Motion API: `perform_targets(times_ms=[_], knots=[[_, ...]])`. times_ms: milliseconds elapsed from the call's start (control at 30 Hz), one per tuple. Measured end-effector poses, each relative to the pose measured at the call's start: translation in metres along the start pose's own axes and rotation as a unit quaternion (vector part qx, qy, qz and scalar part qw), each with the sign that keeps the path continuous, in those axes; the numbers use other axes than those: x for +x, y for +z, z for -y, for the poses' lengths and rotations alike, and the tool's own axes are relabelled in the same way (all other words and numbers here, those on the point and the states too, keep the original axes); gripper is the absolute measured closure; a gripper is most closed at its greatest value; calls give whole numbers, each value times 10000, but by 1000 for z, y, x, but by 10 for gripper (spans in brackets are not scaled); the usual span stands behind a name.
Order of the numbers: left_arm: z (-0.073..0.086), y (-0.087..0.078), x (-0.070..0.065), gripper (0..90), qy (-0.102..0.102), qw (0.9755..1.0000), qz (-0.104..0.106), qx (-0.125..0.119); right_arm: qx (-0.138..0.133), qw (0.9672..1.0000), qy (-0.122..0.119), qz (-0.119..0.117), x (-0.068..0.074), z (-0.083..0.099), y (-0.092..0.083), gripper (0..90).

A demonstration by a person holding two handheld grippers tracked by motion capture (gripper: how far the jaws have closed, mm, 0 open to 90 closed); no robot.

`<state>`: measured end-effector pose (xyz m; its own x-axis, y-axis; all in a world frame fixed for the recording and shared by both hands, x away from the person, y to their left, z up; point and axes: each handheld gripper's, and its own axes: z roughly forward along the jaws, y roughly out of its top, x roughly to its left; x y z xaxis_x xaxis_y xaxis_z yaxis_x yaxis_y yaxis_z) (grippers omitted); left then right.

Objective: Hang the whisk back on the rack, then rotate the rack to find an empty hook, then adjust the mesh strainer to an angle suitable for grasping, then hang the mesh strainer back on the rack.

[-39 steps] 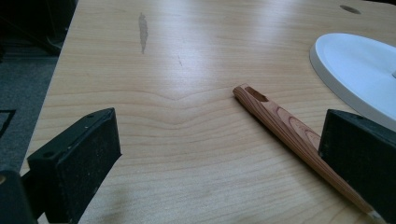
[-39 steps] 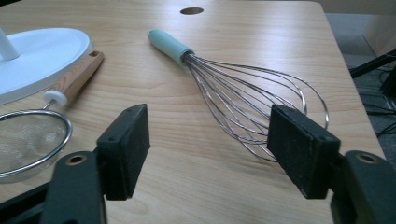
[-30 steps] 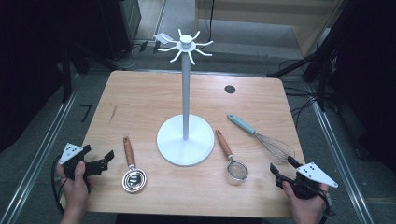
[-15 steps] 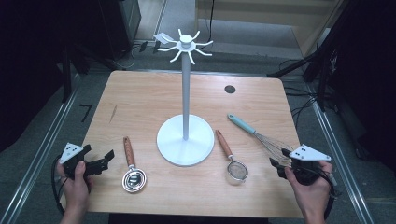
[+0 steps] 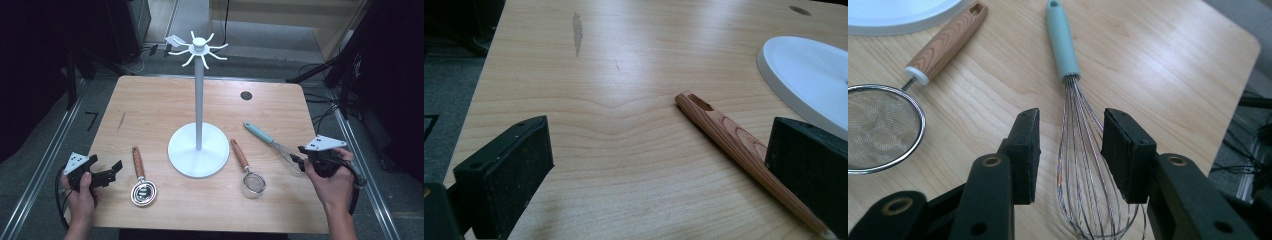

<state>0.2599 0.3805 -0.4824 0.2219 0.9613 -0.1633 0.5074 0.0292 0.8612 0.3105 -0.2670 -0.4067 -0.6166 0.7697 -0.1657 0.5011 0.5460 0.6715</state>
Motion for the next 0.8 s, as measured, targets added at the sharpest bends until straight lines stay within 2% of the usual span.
perform_targets(times_ms=[67,133,200,233,433,500,667,733,800], knots=[[0,0,0,0,-9,10000,4,9,34,10000,-24,-3,-2,-3,3,637],[0,0,0,0,-1,10000,1,-1,225,9997,-60,59,-6,-10,13,694],[0,0,0,0,5,10000,-3,-13,249,9996,-96,-10,-8,-12,16,693],[0,0,0,0,5,10000,-1,2,411,9989,-169,-127,-10,-16,23,680],[0,0,0,0,6,10000,3,5,678,9968,-351,-223,-11,-29,35,636],[0,0,0,0,-1,10000,3,3,766,9960,-361,-269,-14,-36,41,625],[0,0,0,0,4,10000,18,-2,914,9943,-375,-398,-18,-42,52,637],[0,0,1,0,4,10000,27,3,1022,9924,-402,-557,-18,-44,58,658],[0,0,0,0,0,10000,27,7,1171,9909,-388,-545,-19,-47,67,656]])
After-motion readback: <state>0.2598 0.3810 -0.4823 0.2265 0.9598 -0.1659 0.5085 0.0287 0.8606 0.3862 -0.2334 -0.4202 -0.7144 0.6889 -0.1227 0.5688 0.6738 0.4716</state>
